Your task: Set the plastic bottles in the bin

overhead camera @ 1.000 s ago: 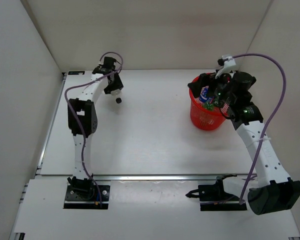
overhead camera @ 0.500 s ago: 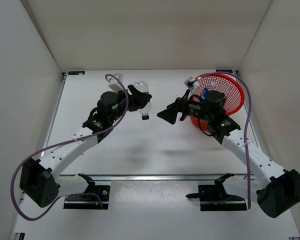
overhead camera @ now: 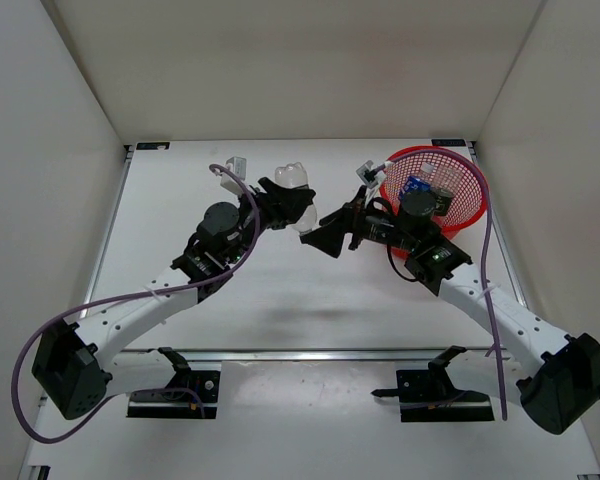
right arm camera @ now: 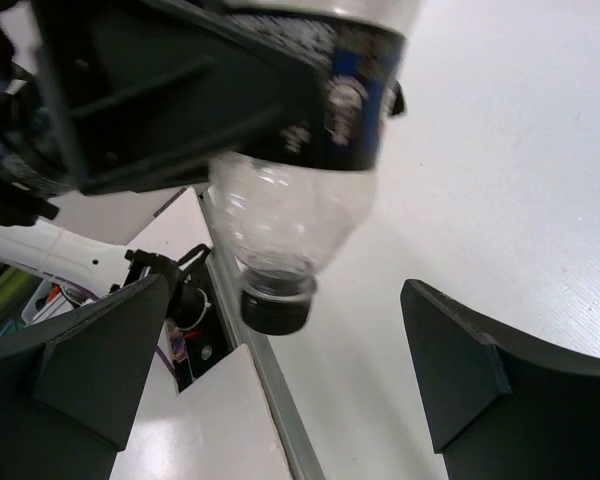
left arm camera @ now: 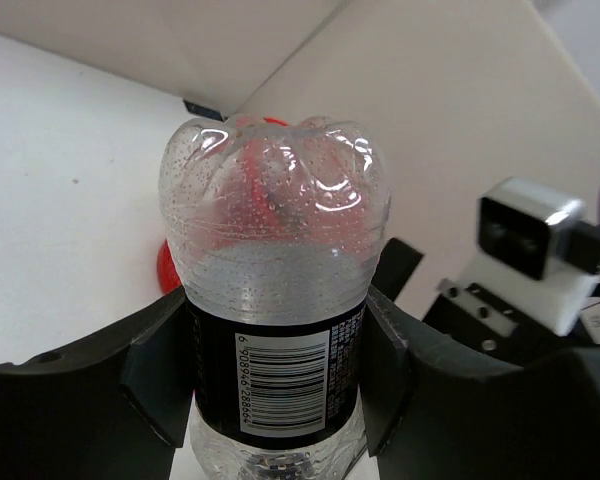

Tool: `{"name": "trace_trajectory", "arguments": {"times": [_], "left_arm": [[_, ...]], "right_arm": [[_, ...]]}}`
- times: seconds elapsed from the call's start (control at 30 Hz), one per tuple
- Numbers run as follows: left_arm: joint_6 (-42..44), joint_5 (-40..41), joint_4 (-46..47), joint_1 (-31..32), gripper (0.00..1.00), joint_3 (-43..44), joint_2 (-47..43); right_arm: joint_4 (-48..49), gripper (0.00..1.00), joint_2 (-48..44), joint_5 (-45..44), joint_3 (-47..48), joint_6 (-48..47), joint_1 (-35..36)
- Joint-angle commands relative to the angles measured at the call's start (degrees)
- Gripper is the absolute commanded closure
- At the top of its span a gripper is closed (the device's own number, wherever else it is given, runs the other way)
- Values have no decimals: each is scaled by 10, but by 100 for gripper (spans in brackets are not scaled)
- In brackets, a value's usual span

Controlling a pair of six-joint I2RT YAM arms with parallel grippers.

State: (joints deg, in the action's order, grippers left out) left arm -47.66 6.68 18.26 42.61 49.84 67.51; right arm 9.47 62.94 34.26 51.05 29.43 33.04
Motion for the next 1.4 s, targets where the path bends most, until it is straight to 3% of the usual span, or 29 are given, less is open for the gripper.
{"name": "trace_trajectory", "arguments": {"times": [0.0, 0.27, 0.33, 0.37, 0.43, 0.53, 0.63, 0.73, 0.8, 0.87, 0.93, 0.97, 1.2, 1.37], "left_arm": [[-4, 12, 37, 11, 75, -5, -24], [-10, -9, 30, 19, 75, -7, -11], [-11, -8, 38, 26, 74, -11, -9], [-7, -16, 46, 23, 74, -13, -8], [-3, -15, 41, 29, 73, -5, 1], [8, -7, 29, 33, 71, 3, 3], [3, -11, 35, 28, 69, -7, 9], [12, -7, 31, 32, 67, -10, 10], [13, -20, 29, 32, 58, -8, 10], [25, -18, 20, 31, 24, -4, 6], [41, -9, 3, 29, 1, -1, -3], [42, -18, -1, 22, 1, 0, -9], [72, -52, -66, -14, 1, 5, -73], [77, -44, -111, -62, 2, -14, -148]], "right_arm": [[30, 1, 8, -18, -4, 6, 4], [92, 2, 41, 5, 9, 15, 0], [95, 12, 46, 12, 16, 14, 3], [98, 25, 49, 19, 15, 26, -3], [123, 41, 53, 32, 8, 45, -2], [129, 47, 43, 34, 5, 41, 5], [127, 67, 33, 20, 5, 44, 3], [131, 75, 20, 21, -3, 51, -6], [127, 84, 17, 20, -9, 55, -9], [108, 89, 15, 21, -8, 57, -15], [114, 95, 0, 11, -23, 57, -25], [114, 100, -4, 11, -24, 67, -33], [54, 100, -16, 22, -22, 50, -105], [-6, 100, -20, 22, 19, 6, -204]]}}
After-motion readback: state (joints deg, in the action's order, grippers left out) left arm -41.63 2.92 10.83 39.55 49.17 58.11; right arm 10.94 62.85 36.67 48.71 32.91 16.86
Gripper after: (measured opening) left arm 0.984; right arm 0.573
